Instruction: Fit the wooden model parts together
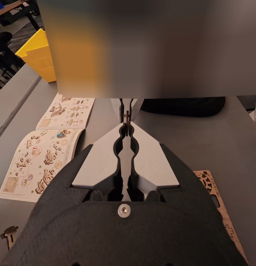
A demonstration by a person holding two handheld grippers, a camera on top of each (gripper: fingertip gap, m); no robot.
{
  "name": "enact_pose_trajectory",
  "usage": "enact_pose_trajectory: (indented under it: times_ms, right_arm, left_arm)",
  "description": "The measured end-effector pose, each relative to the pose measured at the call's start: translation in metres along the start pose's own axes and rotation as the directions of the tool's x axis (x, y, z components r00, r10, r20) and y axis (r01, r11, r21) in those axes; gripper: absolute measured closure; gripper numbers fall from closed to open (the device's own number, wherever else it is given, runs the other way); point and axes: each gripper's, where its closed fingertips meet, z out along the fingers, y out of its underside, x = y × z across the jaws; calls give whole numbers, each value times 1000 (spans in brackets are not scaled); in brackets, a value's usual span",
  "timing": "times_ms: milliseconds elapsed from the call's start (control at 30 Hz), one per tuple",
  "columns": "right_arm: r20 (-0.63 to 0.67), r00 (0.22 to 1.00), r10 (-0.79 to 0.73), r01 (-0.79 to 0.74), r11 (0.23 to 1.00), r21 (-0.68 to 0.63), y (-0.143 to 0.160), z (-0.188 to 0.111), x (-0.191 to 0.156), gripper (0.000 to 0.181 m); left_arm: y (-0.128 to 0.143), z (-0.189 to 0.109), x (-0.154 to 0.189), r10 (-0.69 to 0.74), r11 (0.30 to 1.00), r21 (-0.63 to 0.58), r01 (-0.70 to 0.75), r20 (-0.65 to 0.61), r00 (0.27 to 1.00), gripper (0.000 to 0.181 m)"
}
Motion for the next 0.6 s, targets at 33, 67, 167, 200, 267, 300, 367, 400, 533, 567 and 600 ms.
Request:
enact_pose_trajectory:
  times_ms: [33, 67, 167, 200, 267, 300, 367, 400, 533, 567, 600]
  right_arm:
    - [0, 1000, -18, 18, 1000, 3, -1, -1, -1, 175]
    - [2, 999, -35, 35, 999, 6, -1, -1, -2, 175]
    - [21, 998, -55, 54, 997, 58, -8, -5, -6, 175]
    - [32, 998, -59, 57, 996, 75, -10, -6, -8, 175]
    - [24, 996, -90, 87, 992, 94, -12, -7, -9, 175]
    - [22, 994, -107, 104, 989, 101, -13, -7, -10, 175]
    - [-2, 990, -142, 142, 985, 99, -12, -7, -8, 175]
    - [-16, 987, -161, 162, 983, 93, -12, -7, -8, 175]
    - [-100, 980, -174, 181, 981, 70, -15, -5, 1, 175]
    - [-102, 982, -156, 165, 983, 84, -19, -6, 1, 174]
    - [-97, 985, -140, 149, 985, 88, -21, -7, 1, 175]
  left_arm:
    - [-1, 0, 1, 3, 1000, 3, -3, -4, 1000, 181]
    - [-2, -1, 2, 8, 1000, 7, -8, -9, 1000, 180]
    - [-7, -3, 5, 26, 999, 39, -25, -25, 999, 181]
    - [-9, -4, 6, 28, 999, 47, -26, -34, 999, 181]
    - [-11, -4, 7, 29, 998, 56, -27, -35, 999, 180]
    - [-11, -4, 8, 20, 998, 61, -17, -43, 999, 180]
    - [-12, -4, 7, -8, 998, 65, 11, -49, 999, 180]
    - [-11, -4, 6, -15, 998, 60, 18, -49, 999, 180]
    - [-14, -6, -1, 18, 997, 70, -20, 25, 1000, 179]
    - [-18, -7, -2, 5, 995, 96, -9, 33, 999, 179]
    - [-21, -8, -2, -7, 994, 109, 3, 32, 999, 179]
